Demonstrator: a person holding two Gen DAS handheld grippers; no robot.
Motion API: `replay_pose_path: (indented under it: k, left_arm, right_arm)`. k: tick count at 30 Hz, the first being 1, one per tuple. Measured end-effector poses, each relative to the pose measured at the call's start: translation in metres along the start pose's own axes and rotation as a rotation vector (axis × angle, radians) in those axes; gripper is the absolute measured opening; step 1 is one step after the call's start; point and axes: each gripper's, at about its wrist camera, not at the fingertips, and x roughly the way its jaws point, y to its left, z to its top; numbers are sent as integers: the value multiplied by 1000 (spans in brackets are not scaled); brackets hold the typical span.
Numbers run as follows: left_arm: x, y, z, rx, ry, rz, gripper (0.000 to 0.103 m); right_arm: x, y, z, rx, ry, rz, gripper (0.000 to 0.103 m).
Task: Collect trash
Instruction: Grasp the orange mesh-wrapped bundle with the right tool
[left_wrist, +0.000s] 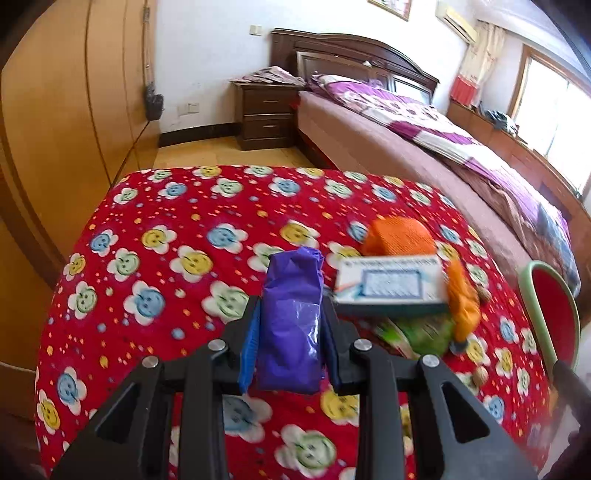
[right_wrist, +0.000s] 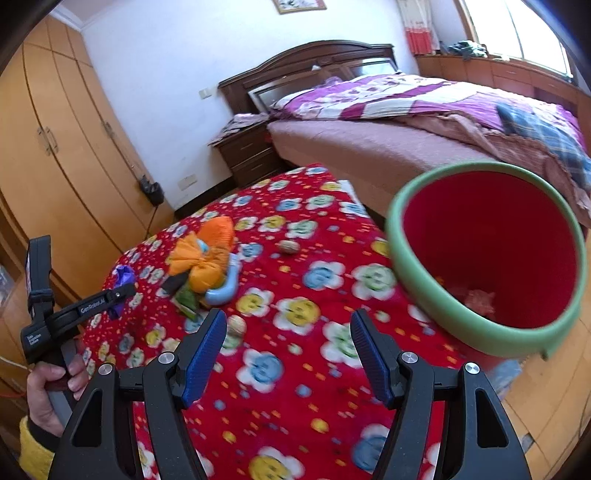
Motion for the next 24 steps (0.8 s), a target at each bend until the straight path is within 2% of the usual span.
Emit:
replay_pose_path:
  k: [5,9,17,22,23,24]
  left_arm:
    - [17,19,2,-61,-3,15,31]
    - [24,24,-3,-55,-17,33,31]
    - [20,21,-7,-36,-49,-48,31]
    - [12,17,-9,-18,-79,-82,31]
    - [12,16,-9,-17,-79,-83,31]
    - [12,15,-10,-17,-78,-84,31]
  right_arm:
    - [33,25,14,-16,47,27,71]
    - [60,41,21,-35,71,26,71]
    - [100,64,29,-78,101,42,71]
    - [108,75,28,-103,86,43,70]
    - [108,75,27,-101,82,48,68]
    - [109,76,27,-102,81,53,58]
